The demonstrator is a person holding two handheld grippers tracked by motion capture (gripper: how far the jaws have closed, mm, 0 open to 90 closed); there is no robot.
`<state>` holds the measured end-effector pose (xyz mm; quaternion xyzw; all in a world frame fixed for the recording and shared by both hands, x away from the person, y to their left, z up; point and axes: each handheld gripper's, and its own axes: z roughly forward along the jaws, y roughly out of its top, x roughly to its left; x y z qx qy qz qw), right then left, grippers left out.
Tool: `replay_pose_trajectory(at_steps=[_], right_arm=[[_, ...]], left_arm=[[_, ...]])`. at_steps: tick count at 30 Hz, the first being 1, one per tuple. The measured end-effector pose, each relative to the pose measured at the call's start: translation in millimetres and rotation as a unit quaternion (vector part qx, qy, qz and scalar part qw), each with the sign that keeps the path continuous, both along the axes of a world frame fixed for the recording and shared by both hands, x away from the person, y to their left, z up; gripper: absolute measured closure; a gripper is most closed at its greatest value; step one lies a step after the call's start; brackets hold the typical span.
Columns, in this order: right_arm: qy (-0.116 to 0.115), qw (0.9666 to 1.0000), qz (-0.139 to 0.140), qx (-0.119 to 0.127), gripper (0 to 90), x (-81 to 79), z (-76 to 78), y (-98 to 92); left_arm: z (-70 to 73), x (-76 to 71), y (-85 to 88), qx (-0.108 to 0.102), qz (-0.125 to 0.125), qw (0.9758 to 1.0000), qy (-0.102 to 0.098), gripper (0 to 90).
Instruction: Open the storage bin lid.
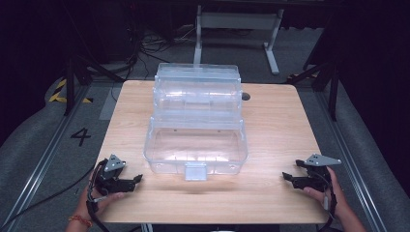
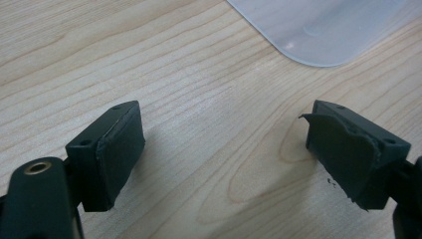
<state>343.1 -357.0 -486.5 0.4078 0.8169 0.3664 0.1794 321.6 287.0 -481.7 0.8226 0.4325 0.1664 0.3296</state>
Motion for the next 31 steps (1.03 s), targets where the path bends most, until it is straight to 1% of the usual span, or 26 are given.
replay_pose_trajectory(at_steps=[3, 5, 6, 9, 26, 27, 28, 29, 30, 31], right_arm=[[0.000, 1.0000, 0.001, 0.000, 20.1, 0.3, -0.1, -0.1], [0.000, 1.0000, 0.001, 0.000, 20.1, 0.3, -0.1, -0.1], [0.000, 1.0000, 0.001, 0.000, 20.1, 0.3, -0.1, -0.2], [0.000, 1.0000, 0.001, 0.000, 20.1, 0.3, -0.1, -0.2], [0.000, 1.0000, 0.002, 0.000, 20.1, 0.3, -0.1, -0.2], [0.000, 1.0000, 0.001, 0.000, 20.1, 0.3, 0.0, -0.1], [0.000, 1.0000, 0.001, 0.000, 20.1, 0.2, 0.0, -0.1], [0.000, 1.0000, 0.001, 0.000, 20.1, 0.3, -0.1, -0.1], [0.000, 1.0000, 0.001, 0.000, 20.1, 0.3, -0.1, -0.1], [0.000, 1.0000, 0.001, 0.000, 20.1, 0.3, 0.0, -0.2]], left_arm=[[-0.1, 0.0, -0.1, -0.001, 0.001, 1.0000, 0.001, 15.7], [0.1, 1.0, 0.3, 0.002, -0.001, 1.0000, -0.001, 15.6], [0.6, 1.2, 0.4, 0.002, -0.003, 1.0000, 0.003, 15.6], [0.1, 2.4, 0.4, 0.001, -0.003, 1.0000, -0.001, 15.5], [0.0, 3.2, 0.2, 0.001, -0.001, 1.0000, -0.002, 15.6], [0.2, 3.1, -0.2, 0.004, 0.004, 1.0000, -0.002, 15.7], [0.2, 3.1, -0.2, 0.004, 0.004, 1.0000, -0.002, 15.8], [0.0, 3.1, -1.1, 0.003, 0.015, 0.9999, -0.004, 15.8], [0.5, 2.8, -1.5, 0.004, 0.019, 0.9998, -0.001, 15.8], [0.5, 2.8, -1.5, 0.004, 0.019, 0.9998, -0.001, 15.8]])
